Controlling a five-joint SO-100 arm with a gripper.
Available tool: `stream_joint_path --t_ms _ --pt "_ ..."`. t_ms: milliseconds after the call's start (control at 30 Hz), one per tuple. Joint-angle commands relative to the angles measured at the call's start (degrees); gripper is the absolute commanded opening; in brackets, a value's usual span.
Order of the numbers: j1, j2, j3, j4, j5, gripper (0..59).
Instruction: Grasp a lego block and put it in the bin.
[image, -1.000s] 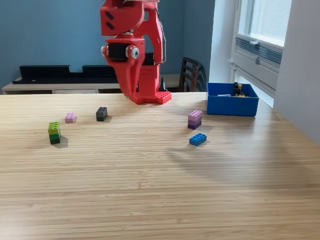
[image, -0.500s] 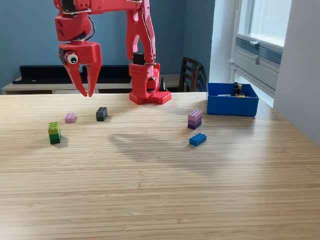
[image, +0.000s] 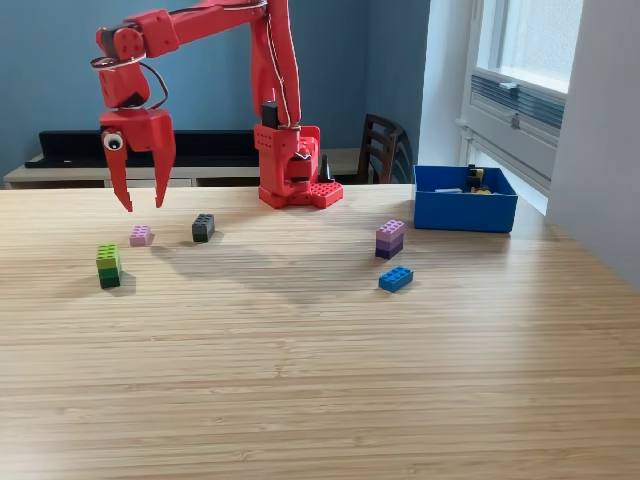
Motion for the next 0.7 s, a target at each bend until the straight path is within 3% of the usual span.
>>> stream_joint_path --t_ms 33,367,700 --pt "1.32 5.01 0.00 -1.49 0.35 26.3" --pt "0.88 4.92 3.87 -7.82 0.00 27.2" --pt "-2.64 4.39 5.80 -10.20 1.76 27.0"
